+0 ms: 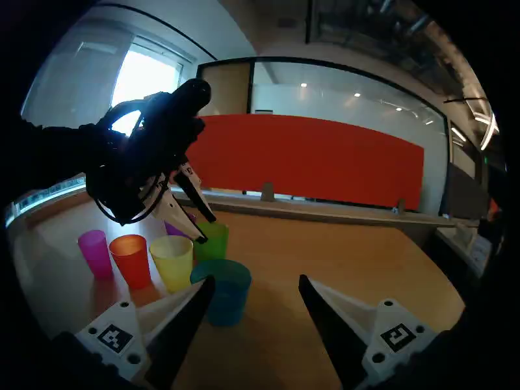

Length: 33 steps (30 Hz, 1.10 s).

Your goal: Pour water

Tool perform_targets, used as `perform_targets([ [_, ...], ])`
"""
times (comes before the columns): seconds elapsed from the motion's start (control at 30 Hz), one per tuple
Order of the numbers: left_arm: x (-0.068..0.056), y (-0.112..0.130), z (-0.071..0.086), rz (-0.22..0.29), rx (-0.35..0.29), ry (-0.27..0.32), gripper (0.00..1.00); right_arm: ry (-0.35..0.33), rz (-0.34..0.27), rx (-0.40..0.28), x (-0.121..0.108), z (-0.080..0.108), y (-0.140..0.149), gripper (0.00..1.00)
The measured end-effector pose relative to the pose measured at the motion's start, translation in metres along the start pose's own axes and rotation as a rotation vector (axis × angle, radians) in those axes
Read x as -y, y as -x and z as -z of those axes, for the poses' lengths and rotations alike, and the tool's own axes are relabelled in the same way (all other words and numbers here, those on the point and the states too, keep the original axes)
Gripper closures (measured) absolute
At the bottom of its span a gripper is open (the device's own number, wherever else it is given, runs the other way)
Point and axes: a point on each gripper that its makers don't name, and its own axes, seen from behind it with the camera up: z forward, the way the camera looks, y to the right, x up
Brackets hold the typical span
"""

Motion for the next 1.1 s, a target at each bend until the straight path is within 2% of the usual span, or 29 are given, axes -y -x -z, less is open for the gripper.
perform_targets([
  [0.37, 0.001, 0.001, -0.006, -0.022, 0.030, -0.008, 0.08, -0.003, -0.002, -0.001, 0.002, 0.000, 0.000, 0.00],
  [1.1, 0.002, 0.005, -0.017, -0.029, 0.059, -0.015, 0.09, 0.002, -0.014, -0.004, -0.001, 0.000, 0.002, 0.00],
])
